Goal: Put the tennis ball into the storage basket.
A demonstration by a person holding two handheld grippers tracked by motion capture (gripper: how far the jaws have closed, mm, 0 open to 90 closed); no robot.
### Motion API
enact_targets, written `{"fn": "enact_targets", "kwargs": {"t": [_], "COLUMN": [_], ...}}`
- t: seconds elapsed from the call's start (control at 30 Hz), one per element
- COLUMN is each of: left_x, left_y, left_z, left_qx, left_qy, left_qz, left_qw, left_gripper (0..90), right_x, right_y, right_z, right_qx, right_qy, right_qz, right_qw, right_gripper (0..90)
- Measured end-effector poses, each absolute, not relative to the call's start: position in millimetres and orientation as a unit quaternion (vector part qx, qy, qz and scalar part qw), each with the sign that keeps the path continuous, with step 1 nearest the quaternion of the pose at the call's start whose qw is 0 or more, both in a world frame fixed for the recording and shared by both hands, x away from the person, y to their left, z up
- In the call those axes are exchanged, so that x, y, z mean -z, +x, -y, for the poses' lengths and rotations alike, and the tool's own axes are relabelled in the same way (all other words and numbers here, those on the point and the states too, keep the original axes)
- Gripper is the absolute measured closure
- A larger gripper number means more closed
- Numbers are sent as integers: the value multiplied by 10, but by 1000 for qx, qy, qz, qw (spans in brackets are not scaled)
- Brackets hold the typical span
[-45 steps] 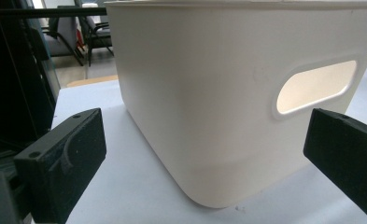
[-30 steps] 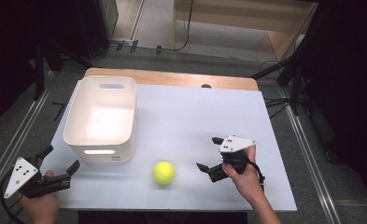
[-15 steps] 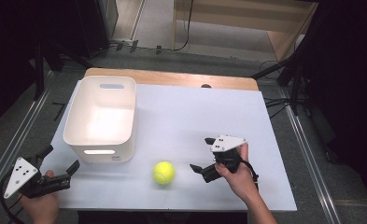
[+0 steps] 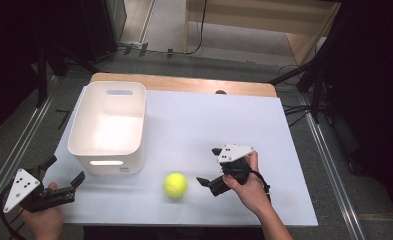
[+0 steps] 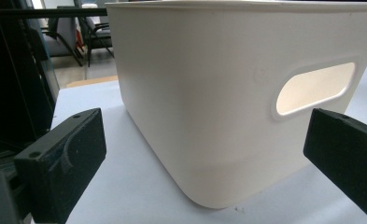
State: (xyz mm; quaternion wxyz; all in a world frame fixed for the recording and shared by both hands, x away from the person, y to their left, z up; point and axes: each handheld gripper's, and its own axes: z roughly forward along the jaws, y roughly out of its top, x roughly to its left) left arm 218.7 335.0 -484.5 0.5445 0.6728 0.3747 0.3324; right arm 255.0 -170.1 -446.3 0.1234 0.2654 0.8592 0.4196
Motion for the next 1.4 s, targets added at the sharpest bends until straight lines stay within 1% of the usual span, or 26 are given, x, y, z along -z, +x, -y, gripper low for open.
{"fn": "enact_targets", "kwargs": {"t": [0.43,1.4], "left_x": [4843,4843], "left_y": [2185,2185], "left_z": [-3350,-3349], "left_qx": [-332,-332], "left_qy": [673,673], "left_qz": [-375,-375], "left_qw": [544,544], "left_gripper": [0,0], "right_x": [4476,4601], "right_y": [2562,2586], "right_z": [1553,1192], "right_qx": [-413,-397], "right_qy": [254,224], "right_qz": [-867,-887], "right_qw": [114,74], "right_gripper": [0,0]}}
